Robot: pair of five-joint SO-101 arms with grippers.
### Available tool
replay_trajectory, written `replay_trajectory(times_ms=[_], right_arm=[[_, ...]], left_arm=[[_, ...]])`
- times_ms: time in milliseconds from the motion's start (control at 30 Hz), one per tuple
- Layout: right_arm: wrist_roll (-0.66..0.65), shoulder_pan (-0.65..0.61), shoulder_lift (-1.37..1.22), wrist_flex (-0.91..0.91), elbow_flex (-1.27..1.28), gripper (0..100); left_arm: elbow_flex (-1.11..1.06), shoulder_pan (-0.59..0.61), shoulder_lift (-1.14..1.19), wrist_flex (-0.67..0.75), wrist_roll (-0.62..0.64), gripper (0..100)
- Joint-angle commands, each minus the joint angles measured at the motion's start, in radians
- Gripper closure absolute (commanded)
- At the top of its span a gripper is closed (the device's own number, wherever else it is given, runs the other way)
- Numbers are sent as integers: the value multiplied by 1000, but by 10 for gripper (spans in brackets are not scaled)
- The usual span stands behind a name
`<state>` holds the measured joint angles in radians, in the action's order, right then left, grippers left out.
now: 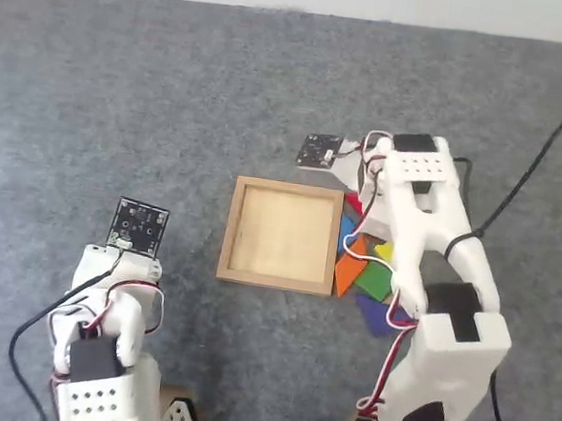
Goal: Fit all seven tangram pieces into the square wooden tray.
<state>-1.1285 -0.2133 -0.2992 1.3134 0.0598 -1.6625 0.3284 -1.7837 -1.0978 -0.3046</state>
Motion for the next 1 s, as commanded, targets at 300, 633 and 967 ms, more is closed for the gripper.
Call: replay_trajectory(times_ms=[300,633,967], right_arm=[[-160,48,-101,-90,-54,658],[-196,68,-188,-156,-55,659],[-253,91,-189,-143,-71,660]], left_arm=[[7,-6,-11,32,-15,937],[1,-6,-11,34,-15,937],[1,-6,-11,34,-15,937]])
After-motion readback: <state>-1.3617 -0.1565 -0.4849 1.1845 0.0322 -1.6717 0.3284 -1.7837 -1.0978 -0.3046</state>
